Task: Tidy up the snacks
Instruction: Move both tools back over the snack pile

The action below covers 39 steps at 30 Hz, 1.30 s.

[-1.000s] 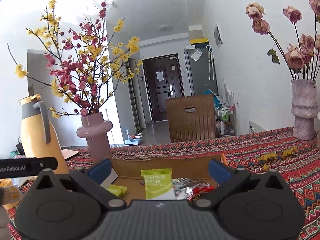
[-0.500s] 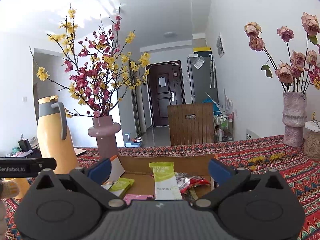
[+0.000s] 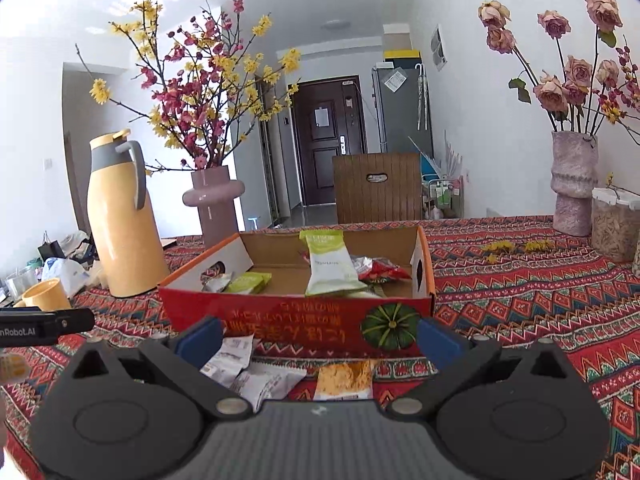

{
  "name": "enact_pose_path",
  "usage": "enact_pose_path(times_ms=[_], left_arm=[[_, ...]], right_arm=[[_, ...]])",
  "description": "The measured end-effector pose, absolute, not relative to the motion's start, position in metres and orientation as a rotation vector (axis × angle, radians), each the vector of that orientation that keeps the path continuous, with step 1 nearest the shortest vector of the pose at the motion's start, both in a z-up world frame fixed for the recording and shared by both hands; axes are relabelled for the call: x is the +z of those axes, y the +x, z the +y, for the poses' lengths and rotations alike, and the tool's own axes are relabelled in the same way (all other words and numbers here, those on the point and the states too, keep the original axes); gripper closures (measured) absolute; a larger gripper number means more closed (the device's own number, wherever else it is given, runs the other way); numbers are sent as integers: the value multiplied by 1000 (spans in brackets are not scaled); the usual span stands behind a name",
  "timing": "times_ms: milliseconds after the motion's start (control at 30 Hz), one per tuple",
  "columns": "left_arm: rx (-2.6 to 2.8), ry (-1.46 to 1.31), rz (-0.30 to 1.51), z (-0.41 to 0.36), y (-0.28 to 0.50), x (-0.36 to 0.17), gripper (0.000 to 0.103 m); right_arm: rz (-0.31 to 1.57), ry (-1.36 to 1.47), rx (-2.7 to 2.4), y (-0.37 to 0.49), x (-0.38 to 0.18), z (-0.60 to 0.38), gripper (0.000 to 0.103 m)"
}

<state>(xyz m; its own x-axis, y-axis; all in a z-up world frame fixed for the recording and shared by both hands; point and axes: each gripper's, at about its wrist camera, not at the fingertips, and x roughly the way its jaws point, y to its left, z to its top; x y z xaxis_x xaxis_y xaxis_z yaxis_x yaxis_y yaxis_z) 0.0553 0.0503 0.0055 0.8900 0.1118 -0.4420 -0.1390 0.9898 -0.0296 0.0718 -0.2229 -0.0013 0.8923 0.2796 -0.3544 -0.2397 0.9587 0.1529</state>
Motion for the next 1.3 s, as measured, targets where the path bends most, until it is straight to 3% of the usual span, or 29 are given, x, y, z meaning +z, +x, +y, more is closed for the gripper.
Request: enact_pose_path(times_ms=[633, 1300], left_arm=[[95, -62, 473, 43, 14, -1, 0], [68, -56, 553, 34, 14, -20, 0]], right_arm=[[426, 125, 291, 30, -16, -222, 0], [610, 76, 206, 33, -49, -222, 0]])
